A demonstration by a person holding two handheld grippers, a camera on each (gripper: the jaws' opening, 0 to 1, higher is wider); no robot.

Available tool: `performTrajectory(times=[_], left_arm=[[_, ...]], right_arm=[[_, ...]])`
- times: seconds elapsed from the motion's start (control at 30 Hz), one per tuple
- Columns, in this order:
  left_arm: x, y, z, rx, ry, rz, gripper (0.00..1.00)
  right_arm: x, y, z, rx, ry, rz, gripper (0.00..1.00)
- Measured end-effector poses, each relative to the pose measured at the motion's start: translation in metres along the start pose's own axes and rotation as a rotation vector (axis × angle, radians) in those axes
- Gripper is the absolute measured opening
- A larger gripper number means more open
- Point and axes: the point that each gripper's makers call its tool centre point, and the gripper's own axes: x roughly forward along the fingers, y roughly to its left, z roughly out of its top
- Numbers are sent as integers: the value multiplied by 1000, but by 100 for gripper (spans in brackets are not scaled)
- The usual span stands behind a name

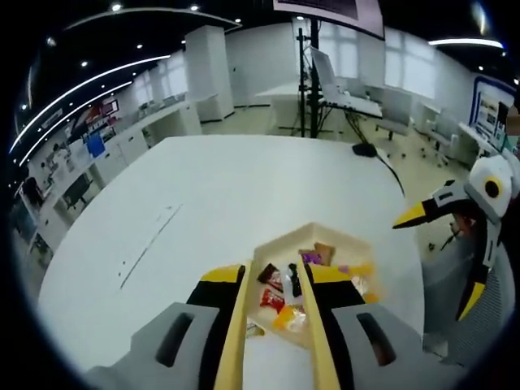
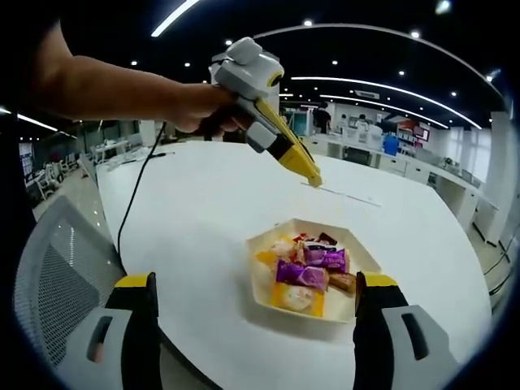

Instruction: Place the target food into the container with the food tongs after gripping and lifting it, then release it inside without dropping or visibly crushing the food.

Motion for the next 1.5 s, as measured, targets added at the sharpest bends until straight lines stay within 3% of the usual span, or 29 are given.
performTrajectory(times=[0.2, 0.5, 0.6, 0.73, 0.87, 1.03, 1.13, 1.3, 1.4, 1.5], left_arm=[[-8, 17, -19, -5, 14, 29, 26], [-8, 38, -53, 33, 59, 18, 26], [-4, 38, -68, 122, 74, -31, 25], [4, 40, -97, 196, 157, -65, 25], [13, 40, -103, 203, 138, -90, 25], [27, 37, -117, 262, 166, -123, 25], [35, 36, -116, 286, 147, -156, 25], [47, 32, -120, 308, 176, -217, 25], [51, 29, -120, 296, 182, -239, 25], [46, 20, -127, 257, 226, -267, 25]], right_arm=[[0, 0, 0, 0, 1, -1, 99], [-1, -1, 0, 5, 0, -7, 99], [-1, -1, 0, 3, 0, -10, 99], [-1, -3, 0, 14, 0, -15, 99], [-1, -4, -1, 12, 3, -19, 99], [0, -4, -3, 17, 13, -20, 99], [0, -3, -4, 16, 18, -15, 99], [1, -3, -5, 17, 24, -12, 99], [0, -3, -5, 17, 27, -17, 99], [0, -4, -5, 19, 25, -21, 99]])
